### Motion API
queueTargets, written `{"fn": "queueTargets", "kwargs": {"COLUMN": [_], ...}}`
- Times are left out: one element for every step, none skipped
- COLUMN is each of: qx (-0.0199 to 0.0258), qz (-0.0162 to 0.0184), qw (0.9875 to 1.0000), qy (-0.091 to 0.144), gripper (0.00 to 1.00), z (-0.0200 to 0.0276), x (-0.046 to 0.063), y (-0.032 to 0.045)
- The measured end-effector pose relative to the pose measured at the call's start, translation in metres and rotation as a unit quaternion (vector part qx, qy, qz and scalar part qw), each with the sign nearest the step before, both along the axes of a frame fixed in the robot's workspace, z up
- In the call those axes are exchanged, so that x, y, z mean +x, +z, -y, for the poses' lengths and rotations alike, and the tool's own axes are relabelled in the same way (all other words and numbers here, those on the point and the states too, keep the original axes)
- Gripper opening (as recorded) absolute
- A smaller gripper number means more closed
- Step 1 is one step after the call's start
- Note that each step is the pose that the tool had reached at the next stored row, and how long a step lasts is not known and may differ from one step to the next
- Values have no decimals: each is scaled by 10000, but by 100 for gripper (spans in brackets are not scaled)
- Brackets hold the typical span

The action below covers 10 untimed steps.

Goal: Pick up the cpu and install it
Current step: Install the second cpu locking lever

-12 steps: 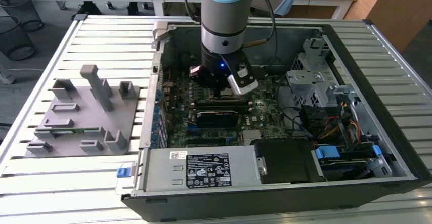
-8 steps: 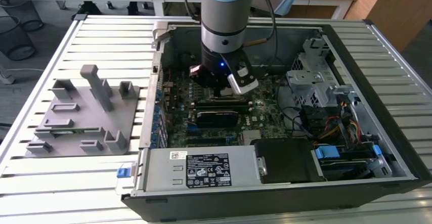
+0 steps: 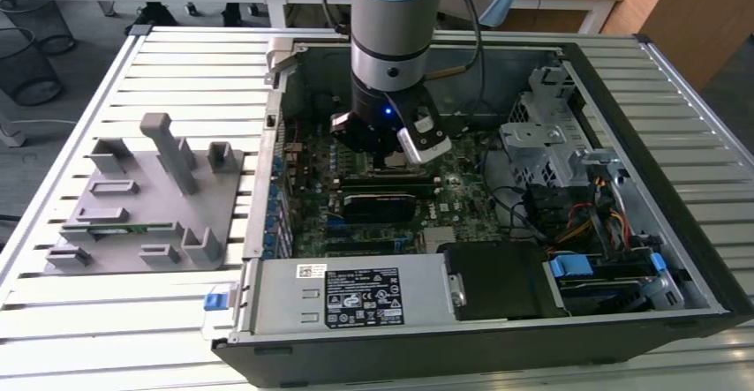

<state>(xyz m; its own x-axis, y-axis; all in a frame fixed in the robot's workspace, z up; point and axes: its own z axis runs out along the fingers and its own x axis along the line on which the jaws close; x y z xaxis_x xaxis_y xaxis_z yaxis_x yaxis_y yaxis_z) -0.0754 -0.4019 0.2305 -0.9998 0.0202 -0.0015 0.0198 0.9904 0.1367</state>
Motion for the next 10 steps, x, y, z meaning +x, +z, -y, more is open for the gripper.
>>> {"fn": "queueTargets", "kwargs": {"qx": [0, 0, 0, 0, 0, 0, 0, 0, 0, 0], "qz": [0, 0, 0, 0, 0, 0, 0, 0, 0, 0], "qw": [10000, 10000, 10000, 10000, 10000, 10000, 10000, 10000, 10000, 10000], "qy": [0, 0, 0, 0, 0, 0, 0, 0, 0, 0], "gripper": [11, 11, 11, 11, 11, 11, 11, 11, 11, 11], "z": [0, 0, 0, 0, 0, 0, 0, 0, 0, 0], "x": [0, 0, 0, 0, 0, 0, 0, 0, 0, 0], "y": [3, 4, 4, 4, 4, 4, 4, 4, 4, 4]}}
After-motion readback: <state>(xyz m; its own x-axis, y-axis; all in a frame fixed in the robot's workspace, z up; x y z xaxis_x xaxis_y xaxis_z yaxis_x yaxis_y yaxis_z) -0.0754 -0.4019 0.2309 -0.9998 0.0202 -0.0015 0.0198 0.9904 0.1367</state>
